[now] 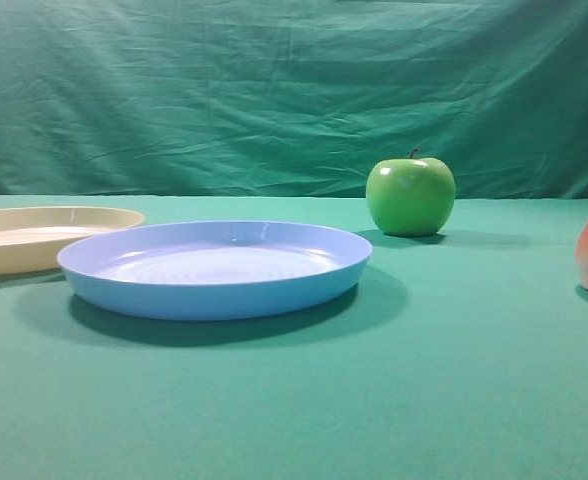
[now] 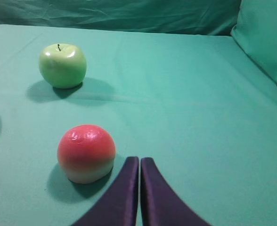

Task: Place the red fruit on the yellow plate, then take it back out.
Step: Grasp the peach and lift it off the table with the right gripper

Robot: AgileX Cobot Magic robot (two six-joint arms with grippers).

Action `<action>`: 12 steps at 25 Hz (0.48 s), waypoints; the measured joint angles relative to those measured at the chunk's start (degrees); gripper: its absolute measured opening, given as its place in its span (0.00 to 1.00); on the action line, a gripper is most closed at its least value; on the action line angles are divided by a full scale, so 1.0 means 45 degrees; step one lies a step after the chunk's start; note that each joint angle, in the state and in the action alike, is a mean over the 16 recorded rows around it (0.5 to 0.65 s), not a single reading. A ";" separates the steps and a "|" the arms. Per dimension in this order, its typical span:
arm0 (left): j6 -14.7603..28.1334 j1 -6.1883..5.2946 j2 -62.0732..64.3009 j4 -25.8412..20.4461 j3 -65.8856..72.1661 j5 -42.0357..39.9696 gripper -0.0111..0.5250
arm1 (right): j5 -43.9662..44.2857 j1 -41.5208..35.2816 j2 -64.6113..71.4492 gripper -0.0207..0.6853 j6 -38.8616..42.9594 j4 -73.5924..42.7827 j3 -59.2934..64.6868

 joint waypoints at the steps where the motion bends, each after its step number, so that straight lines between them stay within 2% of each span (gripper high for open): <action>1: 0.0000 0.0000 0.0000 0.0000 0.0000 0.0000 0.02 | -0.0046 0.0000 0.0000 0.03 -0.0002 0.0077 0.0000; 12: 0.0000 0.0000 0.0000 0.0000 0.0000 0.0000 0.02 | -0.0988 0.0000 0.0074 0.03 -0.0004 0.2657 -0.0088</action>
